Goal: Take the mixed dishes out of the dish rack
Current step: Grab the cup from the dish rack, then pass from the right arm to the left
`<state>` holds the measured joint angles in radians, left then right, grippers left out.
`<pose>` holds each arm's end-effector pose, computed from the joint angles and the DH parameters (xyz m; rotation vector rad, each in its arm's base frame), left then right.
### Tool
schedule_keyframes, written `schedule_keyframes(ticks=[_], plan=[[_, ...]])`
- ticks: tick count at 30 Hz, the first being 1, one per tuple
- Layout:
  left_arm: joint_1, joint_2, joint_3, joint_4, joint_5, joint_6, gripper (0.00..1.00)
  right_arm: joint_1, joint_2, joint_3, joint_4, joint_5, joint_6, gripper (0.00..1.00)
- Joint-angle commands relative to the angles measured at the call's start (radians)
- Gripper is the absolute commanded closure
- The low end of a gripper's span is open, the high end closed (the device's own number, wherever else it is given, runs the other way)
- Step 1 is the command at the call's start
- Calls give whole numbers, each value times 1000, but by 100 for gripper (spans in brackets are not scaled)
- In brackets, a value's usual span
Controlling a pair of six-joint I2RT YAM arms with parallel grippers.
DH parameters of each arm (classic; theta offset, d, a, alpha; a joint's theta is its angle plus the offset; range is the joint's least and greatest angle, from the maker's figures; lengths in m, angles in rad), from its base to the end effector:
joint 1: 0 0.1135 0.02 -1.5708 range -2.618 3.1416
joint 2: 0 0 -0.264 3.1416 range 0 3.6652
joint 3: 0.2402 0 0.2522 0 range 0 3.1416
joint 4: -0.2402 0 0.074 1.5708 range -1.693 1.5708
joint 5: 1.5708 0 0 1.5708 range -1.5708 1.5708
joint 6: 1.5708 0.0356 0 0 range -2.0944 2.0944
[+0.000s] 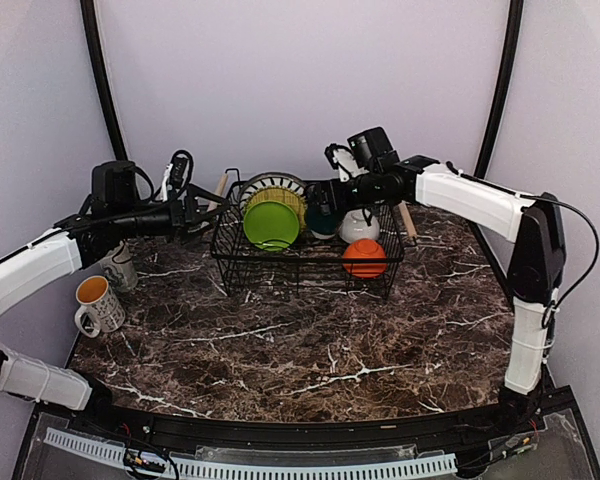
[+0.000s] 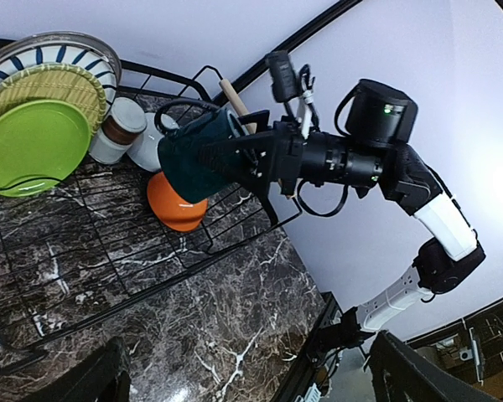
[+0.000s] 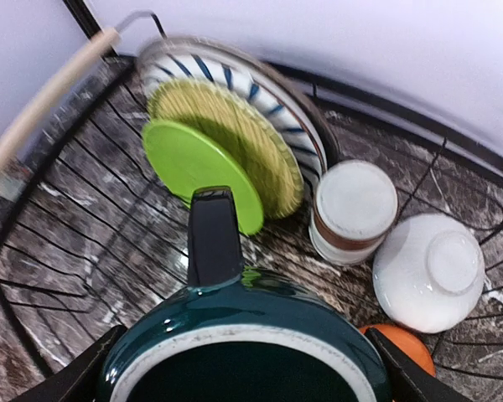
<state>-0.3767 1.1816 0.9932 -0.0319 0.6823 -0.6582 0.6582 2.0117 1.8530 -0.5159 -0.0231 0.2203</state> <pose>0.2436 -0.1205 0.3486 0.2649 1.9321 -1.3219 0.3710 0.2879 0.3043 -0.5105 2.2355 0.4927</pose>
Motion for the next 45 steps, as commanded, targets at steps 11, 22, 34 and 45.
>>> schedule_keyframes(ticks=[11, 22, 34, 45], plan=[[-91, 206, -70, 600, 70, -351, 2, -92, -258, -340, 632, -510, 419, 100], [-98, 294, -107, 913, 96, -556, 4, -84, -240, -501, 1101, -701, 788, 100], [-211, 425, -39, 1084, 91, -640, 10, -18, -167, -460, 1192, -708, 850, 100], [-226, 301, 4, 717, 14, -365, 16, -18, -241, -524, 1088, -665, 741, 100]])
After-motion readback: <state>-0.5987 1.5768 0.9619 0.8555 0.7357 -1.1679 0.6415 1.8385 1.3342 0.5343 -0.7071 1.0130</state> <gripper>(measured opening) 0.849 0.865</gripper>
